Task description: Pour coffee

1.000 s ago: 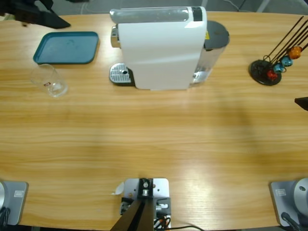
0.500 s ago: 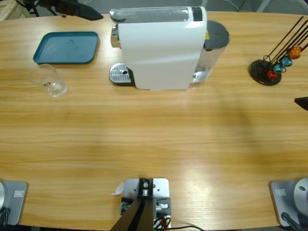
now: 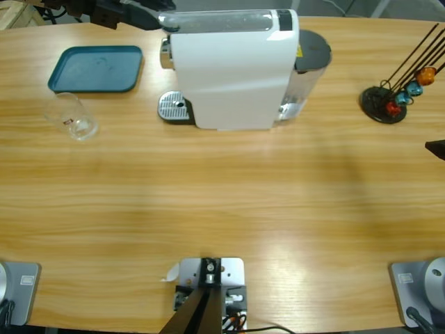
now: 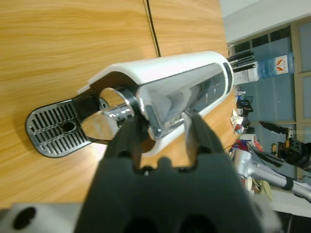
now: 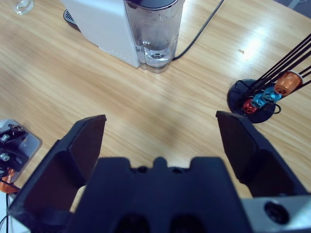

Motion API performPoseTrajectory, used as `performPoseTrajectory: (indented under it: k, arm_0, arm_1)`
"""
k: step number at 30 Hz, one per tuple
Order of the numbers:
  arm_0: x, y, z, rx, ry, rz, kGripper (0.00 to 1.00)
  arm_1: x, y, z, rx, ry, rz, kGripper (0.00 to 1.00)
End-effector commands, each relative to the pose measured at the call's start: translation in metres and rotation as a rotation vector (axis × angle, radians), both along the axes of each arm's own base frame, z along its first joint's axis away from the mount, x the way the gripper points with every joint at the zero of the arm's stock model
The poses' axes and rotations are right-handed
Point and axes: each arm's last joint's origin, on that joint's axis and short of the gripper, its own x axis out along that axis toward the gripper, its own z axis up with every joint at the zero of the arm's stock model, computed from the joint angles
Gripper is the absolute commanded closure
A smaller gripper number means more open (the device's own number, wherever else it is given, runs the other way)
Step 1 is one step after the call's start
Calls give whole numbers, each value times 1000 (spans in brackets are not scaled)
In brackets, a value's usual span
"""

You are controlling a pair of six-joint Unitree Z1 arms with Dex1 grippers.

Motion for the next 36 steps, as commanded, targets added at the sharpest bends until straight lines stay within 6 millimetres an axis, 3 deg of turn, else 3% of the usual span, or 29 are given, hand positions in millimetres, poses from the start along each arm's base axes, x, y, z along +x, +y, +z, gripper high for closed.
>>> performPoseTrajectory:
  k: [1, 10, 14, 22, 25, 26, 28, 29, 30, 33, 36]
  arm_0:
    - [5, -10, -21, 6, 56, -49, 1000]
    - [2, -8, -1, -17, -29, -81, 1000]
    - [2, -8, 24, -63, -82, -75, 1000]
    - [0, -27, 69, -161, -162, -115, 1000]
    - [-4, -32, 86, -214, -220, -185, 1000]
    - [-9, -36, 95, -227, -342, -250, 997]
    - [-23, -44, 108, -206, -530, -312, 371]
    - [-29, -48, 109, -172, -596, -314, 162]
    - [-30, -52, 107, -153, -635, -339, 45]
    - [-35, -52, 96, -103, -708, -426, 5]
    - [-56, -43, 89, 5, -904, -592, 4]
  arm_1:
    - [8, 4, -9, -17, 51, -3, 0]
    - [7, 4, -9, -16, 50, -3, 0]
    - [7, 4, -9, -16, 49, -3, 0]
    - [12, 6, -10, -34, 65, -14, 0]
    - [8, -7, -12, -78, 7, -210, 0]
    - [1, -15, -13, -67, -48, -292, 0]
    - [-5, -23, -12, -75, -101, -372, 0]
    - [-1, -21, -13, -86, -90, -374, 0]
    - [3, -19, -14, -95, -79, -373, 0]
    - [15, -14, -15, -113, -82, -394, 7]
    - [29, -8, -20, -109, -96, -414, 107]
